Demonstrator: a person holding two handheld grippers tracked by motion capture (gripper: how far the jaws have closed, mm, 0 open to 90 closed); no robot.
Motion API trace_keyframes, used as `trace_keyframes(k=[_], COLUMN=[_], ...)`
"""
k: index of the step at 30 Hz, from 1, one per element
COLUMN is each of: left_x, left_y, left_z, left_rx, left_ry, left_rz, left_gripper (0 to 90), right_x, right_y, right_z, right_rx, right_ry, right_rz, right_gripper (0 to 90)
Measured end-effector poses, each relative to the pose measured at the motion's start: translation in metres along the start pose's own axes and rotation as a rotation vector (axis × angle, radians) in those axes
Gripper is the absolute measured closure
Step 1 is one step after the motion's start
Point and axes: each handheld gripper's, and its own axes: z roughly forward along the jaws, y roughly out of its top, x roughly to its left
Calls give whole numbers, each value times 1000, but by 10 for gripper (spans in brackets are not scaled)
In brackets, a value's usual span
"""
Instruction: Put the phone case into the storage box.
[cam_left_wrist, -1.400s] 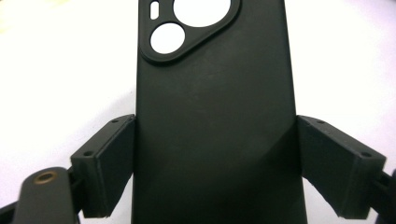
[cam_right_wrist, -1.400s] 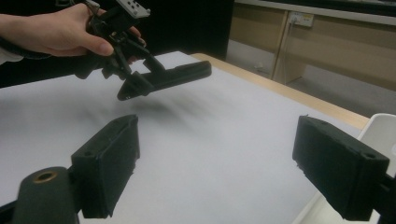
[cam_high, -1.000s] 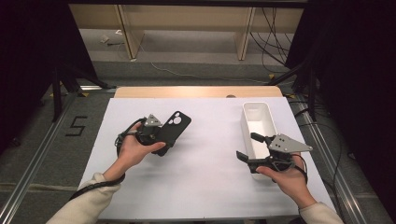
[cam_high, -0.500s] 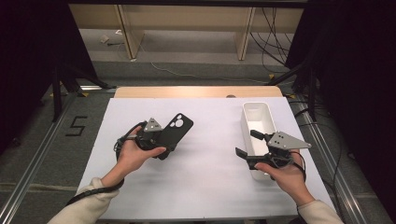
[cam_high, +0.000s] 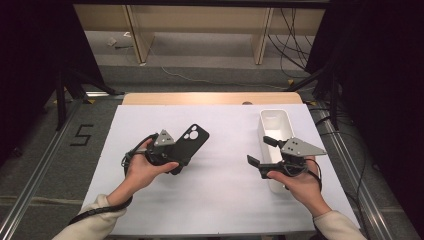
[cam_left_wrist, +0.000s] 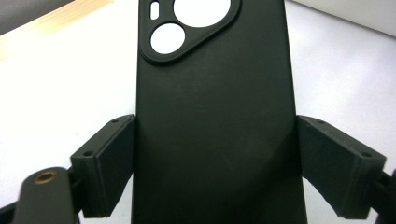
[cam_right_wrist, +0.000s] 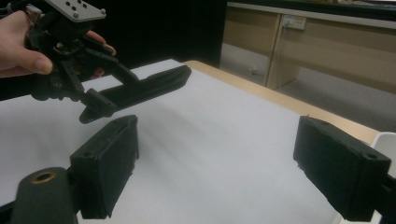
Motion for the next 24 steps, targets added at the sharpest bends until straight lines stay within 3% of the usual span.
trace_keyframes(k=[24], left_x=[-22], left_y=[0], left_z=[-6], left_rx=[-18], left_ry=[-31], left_rz=[33], left_gripper=[152], right_x=[12], right_y=[10], right_z=[14], right_rx=[11], right_ry=[0], right_rz=[-5], right_gripper=[151])
